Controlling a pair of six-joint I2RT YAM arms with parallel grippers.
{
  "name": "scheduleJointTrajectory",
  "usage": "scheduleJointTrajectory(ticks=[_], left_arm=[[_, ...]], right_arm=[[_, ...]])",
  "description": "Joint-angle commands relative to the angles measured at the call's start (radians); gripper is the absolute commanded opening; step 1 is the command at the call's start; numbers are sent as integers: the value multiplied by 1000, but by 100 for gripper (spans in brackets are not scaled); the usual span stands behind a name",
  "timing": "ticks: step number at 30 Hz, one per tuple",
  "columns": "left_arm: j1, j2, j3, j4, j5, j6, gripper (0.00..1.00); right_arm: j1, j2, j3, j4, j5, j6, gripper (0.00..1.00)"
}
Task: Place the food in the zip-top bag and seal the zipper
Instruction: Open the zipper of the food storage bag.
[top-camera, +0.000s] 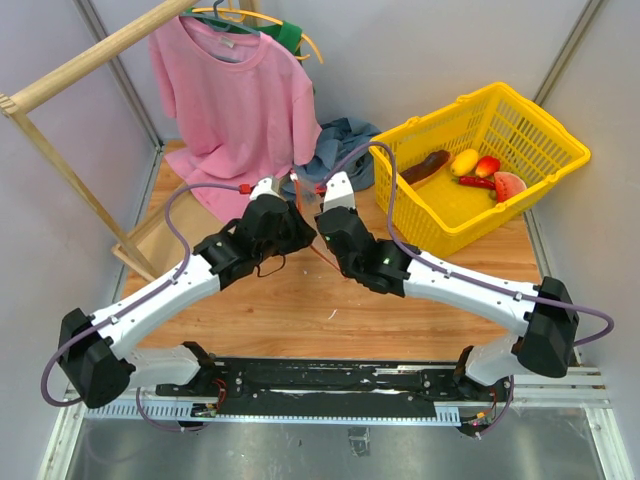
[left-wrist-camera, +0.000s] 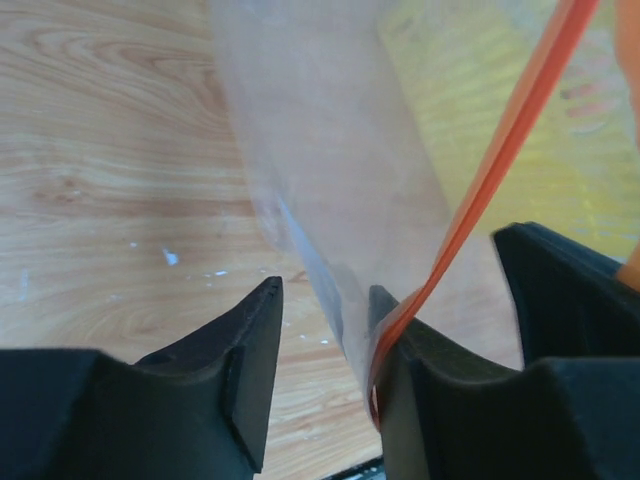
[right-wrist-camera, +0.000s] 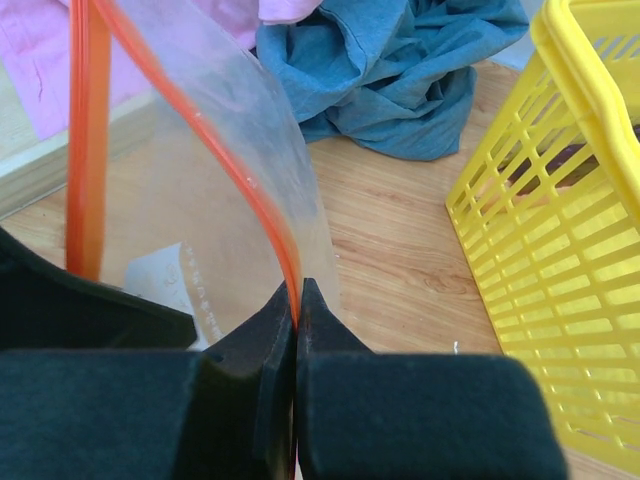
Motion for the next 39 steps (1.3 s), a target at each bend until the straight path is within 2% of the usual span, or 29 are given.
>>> scheduleJointTrajectory(ticks=[1, 6, 9, 16, 24, 26, 31, 34, 39], left_arm=[[-10, -11, 25, -95, -172, 24, 38], [-10, -72, 71, -210, -308, 84, 16], [-10, -86, 131, -295, -352, 132, 9], [-10, -52, 256, -473, -385, 215, 0], [-5, 82, 218, -398, -340, 327, 0], [1, 136, 234, -389, -313, 342, 0], [4, 227, 282, -370, -274, 375, 0], [7, 254, 308, -363, -257, 392, 0], [15, 287, 346, -354, -231, 411, 0]], right_arm=[[7, 4, -4, -17, 68, -3, 1], [-43, -24, -25, -64, 24, 2, 1], [-84, -32, -40, -79, -19, 22, 1], [-141, 24, -50, -98, -152, 78, 1], [-177, 103, -74, -62, -271, 115, 6], [-184, 95, -81, -54, -286, 113, 11], [-191, 10, -95, -19, -390, 58, 31], [-216, -31, -43, -98, -450, 32, 43], [-273, -107, 41, -234, -492, -12, 55]])
